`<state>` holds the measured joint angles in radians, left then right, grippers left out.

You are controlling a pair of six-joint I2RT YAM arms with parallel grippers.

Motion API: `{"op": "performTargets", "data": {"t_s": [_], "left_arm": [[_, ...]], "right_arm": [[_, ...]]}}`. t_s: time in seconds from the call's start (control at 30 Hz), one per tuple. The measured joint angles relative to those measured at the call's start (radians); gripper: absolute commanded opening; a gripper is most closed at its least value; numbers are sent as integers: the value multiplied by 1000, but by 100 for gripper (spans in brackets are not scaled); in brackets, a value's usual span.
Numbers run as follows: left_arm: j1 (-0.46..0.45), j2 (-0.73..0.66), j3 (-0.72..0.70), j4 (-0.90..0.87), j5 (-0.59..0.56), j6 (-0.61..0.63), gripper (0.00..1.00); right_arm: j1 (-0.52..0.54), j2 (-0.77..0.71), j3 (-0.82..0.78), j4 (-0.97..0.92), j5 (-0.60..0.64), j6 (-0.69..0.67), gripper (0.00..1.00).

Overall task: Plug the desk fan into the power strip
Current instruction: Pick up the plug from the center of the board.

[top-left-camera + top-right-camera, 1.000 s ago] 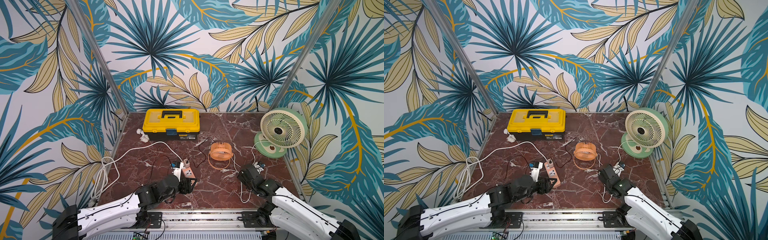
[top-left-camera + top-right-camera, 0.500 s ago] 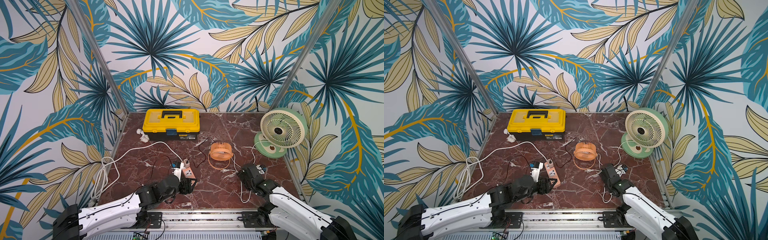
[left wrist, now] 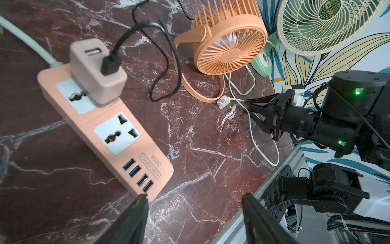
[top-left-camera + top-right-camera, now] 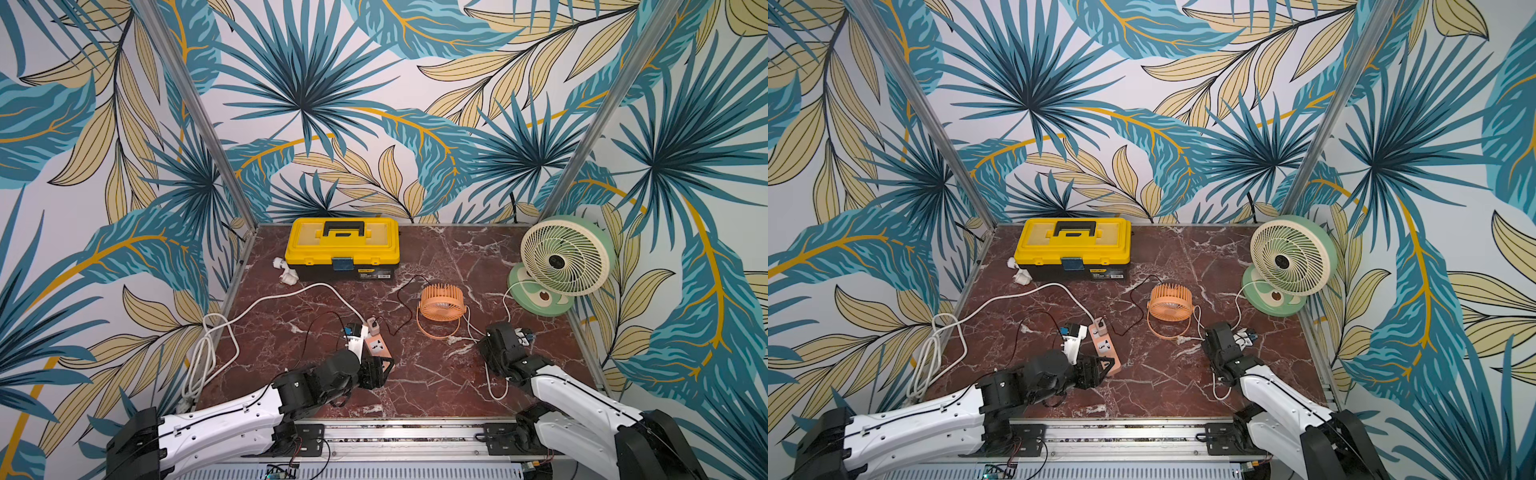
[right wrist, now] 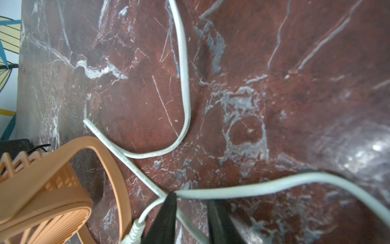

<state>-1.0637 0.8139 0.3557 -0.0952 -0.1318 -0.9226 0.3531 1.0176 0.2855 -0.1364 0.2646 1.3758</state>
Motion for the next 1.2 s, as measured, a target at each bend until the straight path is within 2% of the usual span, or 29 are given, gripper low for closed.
{"op": "performTargets", "data": {"t_s": [0.13,0.17,0.4,0.63,0.73,0.87,0.97,1.07,1.2], "left_arm": [[0,10,0,-6,4,11,74],[0,16,0,-6,6,13,74],[0,60,1,-5,14,18,74],[0,88,16,-6,26,31,75],[0,94,42,-6,37,45,75],[0,96,62,-1,40,56,75],[0,95,62,-4,39,53,75],[0,95,62,-2,39,43,75],[0,93,62,-6,39,38,75]], "right_arm": [[-4,0,-3,5,-2,-10,1],[-6,0,-3,5,-3,-17,0],[-9,-32,-2,12,-27,-117,0],[-9,-247,96,-80,-57,-296,0],[-9,-315,124,-120,-60,-330,0],[-10,-274,123,-144,-102,-325,32],[-10,-176,103,-85,-165,-290,48],[-10,-101,73,-35,-206,-243,56],[-10,-65,59,3,-226,-174,56]]}}
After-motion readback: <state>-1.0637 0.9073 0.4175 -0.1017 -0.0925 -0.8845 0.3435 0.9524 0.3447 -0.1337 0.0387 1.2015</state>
